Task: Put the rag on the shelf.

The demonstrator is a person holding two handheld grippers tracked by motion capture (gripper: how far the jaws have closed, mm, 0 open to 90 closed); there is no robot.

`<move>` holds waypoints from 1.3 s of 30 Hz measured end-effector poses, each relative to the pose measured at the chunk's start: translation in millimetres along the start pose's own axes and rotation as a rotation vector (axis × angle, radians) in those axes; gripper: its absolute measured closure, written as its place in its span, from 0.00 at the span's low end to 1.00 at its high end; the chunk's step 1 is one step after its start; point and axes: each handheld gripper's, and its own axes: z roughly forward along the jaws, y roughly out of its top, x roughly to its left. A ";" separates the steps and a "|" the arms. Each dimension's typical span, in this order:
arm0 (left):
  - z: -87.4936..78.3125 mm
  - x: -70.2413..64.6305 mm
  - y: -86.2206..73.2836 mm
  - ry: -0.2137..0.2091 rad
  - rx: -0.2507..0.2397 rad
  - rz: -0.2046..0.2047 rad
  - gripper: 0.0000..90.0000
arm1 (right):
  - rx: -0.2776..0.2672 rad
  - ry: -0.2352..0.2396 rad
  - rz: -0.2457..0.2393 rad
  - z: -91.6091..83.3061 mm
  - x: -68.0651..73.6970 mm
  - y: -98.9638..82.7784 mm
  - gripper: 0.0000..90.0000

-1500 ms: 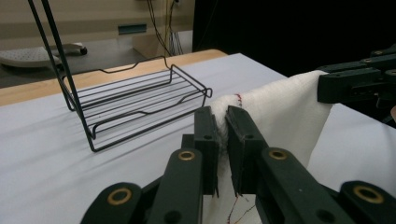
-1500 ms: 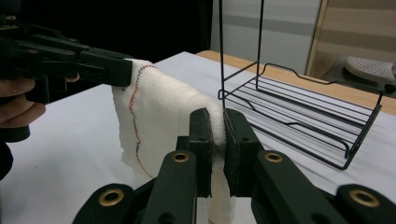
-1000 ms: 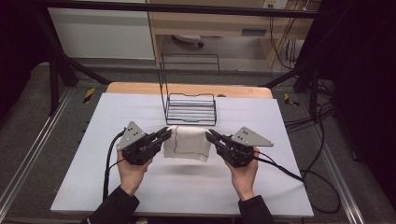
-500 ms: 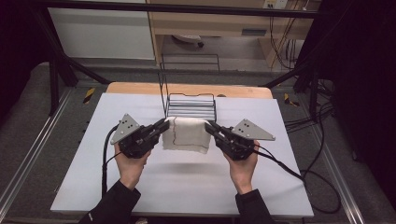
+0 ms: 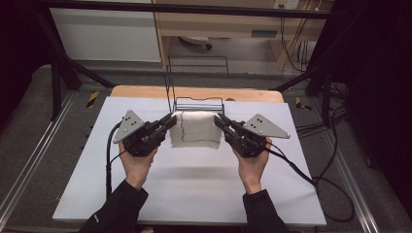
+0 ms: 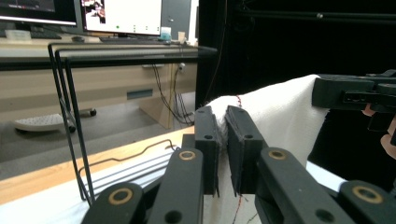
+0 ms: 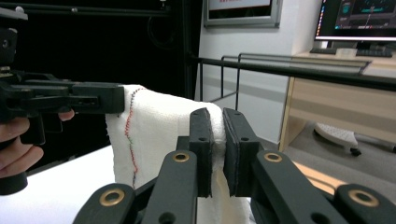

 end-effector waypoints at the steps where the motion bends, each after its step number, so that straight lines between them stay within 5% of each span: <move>1: 0.5 0.7 1.9 0.001 -0.003 0.000 0.92 | -0.006 -0.003 -0.003 0.5 0.0 2.5 0.92; 39: 22.1 20.6 63.4 0.045 -0.108 -0.004 0.92 | -0.095 -0.058 -0.043 29.6 -13.2 59.4 0.92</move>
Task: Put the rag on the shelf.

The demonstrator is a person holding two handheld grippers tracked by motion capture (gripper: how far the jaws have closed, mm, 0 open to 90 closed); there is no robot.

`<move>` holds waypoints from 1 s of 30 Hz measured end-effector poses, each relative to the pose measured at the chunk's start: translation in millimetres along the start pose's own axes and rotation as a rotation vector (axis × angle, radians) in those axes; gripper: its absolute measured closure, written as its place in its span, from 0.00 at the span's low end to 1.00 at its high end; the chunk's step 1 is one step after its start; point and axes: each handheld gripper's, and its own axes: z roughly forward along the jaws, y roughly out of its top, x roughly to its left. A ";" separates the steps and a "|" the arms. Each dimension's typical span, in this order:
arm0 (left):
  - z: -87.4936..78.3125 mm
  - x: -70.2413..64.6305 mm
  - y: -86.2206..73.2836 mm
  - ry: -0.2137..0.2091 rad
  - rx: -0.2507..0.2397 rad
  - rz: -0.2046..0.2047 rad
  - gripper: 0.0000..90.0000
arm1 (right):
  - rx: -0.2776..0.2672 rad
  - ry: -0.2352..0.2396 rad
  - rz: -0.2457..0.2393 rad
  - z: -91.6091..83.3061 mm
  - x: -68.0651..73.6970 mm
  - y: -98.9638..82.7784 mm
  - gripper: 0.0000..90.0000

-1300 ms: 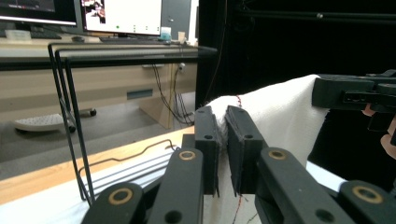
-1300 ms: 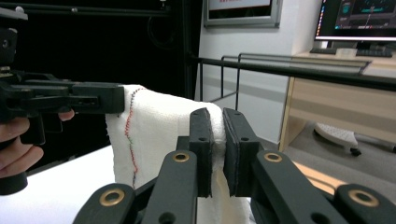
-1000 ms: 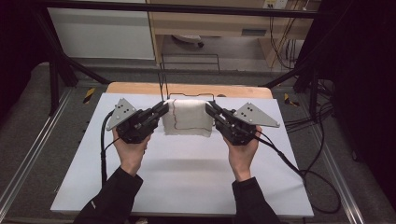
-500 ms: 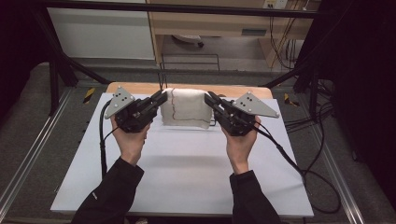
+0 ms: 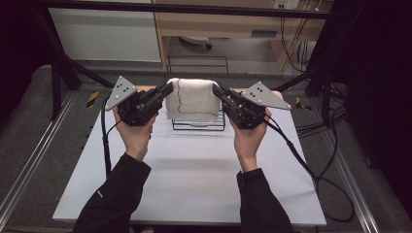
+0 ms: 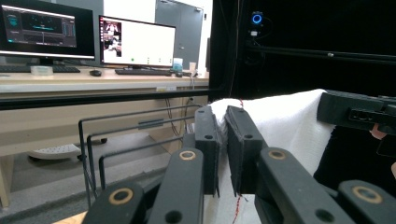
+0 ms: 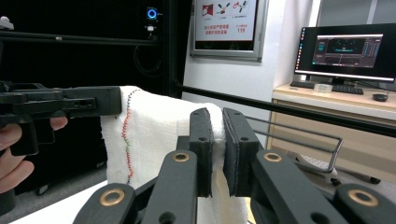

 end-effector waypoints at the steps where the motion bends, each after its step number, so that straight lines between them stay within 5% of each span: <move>1: 0.8 0.5 2.0 0.002 0.003 0.008 0.92 | -0.002 -0.003 -0.001 1.3 -0.8 2.0 0.92; 30: 22.5 17.5 47.5 0.036 -0.061 0.027 0.93 | -0.051 -0.034 -0.027 31.9 -12.0 44.0 0.92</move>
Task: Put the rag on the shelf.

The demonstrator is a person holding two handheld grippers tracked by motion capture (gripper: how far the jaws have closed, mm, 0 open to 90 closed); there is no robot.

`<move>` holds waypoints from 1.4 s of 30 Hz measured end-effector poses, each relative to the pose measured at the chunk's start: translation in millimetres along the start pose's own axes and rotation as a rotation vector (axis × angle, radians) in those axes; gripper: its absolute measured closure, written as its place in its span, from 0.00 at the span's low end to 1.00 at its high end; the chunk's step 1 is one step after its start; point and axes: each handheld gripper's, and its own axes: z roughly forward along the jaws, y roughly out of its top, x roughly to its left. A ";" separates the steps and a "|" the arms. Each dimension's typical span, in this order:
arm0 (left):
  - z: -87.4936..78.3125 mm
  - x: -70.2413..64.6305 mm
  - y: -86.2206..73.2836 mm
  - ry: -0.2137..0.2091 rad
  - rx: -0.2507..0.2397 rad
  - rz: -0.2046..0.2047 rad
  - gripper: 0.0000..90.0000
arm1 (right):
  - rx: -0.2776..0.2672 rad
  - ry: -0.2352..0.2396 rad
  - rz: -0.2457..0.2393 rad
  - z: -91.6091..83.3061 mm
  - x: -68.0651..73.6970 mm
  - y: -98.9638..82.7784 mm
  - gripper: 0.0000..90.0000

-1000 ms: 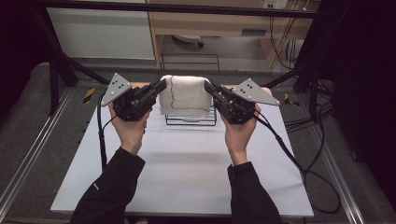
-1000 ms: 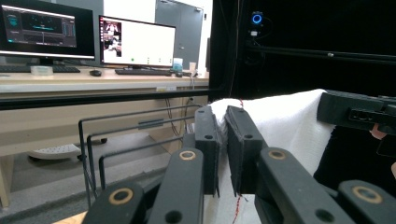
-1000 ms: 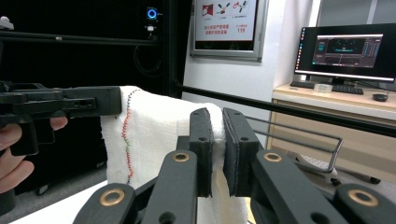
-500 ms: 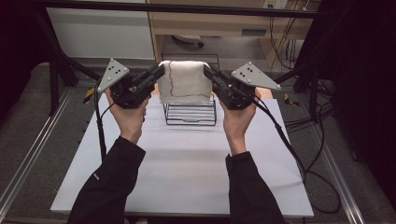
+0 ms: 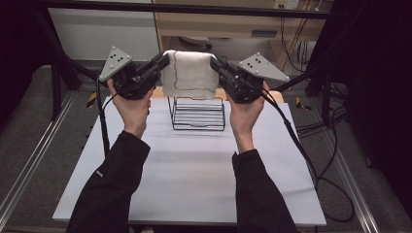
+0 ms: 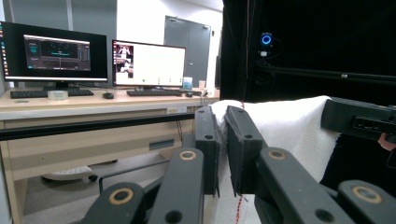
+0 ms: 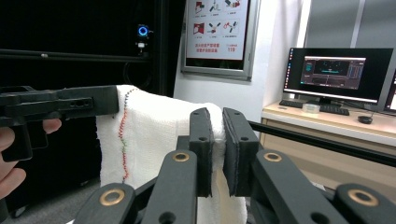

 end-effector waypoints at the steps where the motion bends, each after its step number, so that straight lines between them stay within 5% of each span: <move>1: 0.5 0.3 0.9 0.000 0.002 0.002 0.93 | 0.000 -0.002 -0.001 1.4 -0.6 2.0 0.92; 42: 52.4 31.4 30.6 0.043 0.014 0.019 0.93 | 0.011 -0.043 0.012 53.7 -33.6 21.8 0.92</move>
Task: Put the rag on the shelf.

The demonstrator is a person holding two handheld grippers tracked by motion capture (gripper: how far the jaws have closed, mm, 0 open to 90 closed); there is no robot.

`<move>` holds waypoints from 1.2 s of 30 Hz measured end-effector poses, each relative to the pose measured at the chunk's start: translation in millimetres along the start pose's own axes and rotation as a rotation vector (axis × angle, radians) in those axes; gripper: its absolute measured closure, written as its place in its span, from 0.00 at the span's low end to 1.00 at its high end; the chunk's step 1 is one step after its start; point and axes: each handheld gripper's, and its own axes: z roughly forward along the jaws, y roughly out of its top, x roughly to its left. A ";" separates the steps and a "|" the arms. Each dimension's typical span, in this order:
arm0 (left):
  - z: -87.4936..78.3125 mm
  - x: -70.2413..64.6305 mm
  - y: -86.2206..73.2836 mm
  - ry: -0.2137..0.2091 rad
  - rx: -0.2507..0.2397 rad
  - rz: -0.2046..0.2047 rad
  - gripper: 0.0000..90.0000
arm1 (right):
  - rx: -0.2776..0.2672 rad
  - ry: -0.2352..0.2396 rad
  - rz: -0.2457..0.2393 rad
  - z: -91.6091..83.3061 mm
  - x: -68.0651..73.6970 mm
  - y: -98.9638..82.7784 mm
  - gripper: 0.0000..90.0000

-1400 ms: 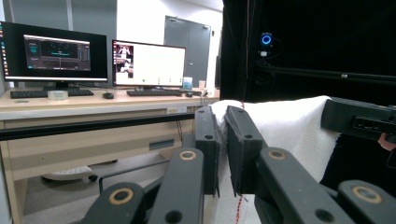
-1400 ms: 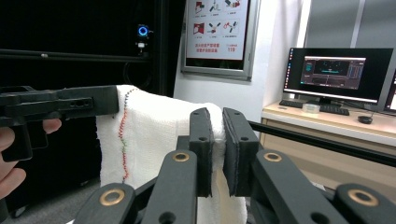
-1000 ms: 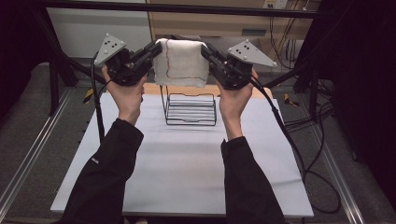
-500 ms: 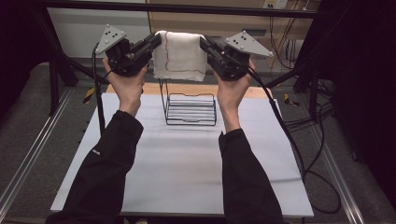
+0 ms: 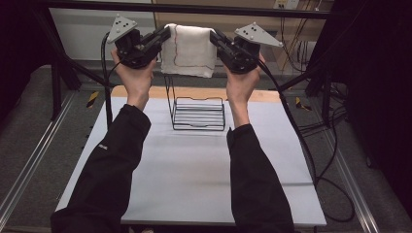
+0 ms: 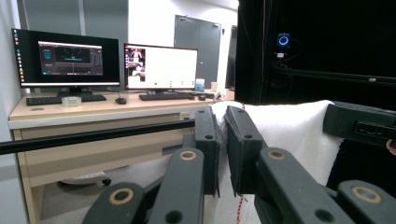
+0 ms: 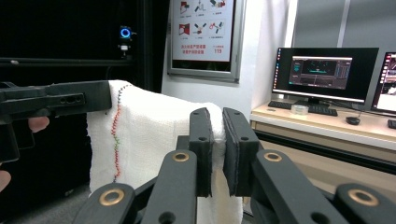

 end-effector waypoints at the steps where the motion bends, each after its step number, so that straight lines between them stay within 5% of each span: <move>1: 1.6 1.0 -0.2 0.003 0.001 0.002 0.93 | 0.001 0.000 -0.001 2.0 -0.8 -0.7 0.92; 22: 19.0 24.5 -13.4 0.019 0.037 0.008 0.93 | 0.046 0.009 0.031 31.5 -11.9 -14.5 0.92; 36: 29.2 19.5 -23.1 0.007 0.069 0.010 0.93 | 0.070 -0.010 0.031 31.1 -21.8 -20.4 0.92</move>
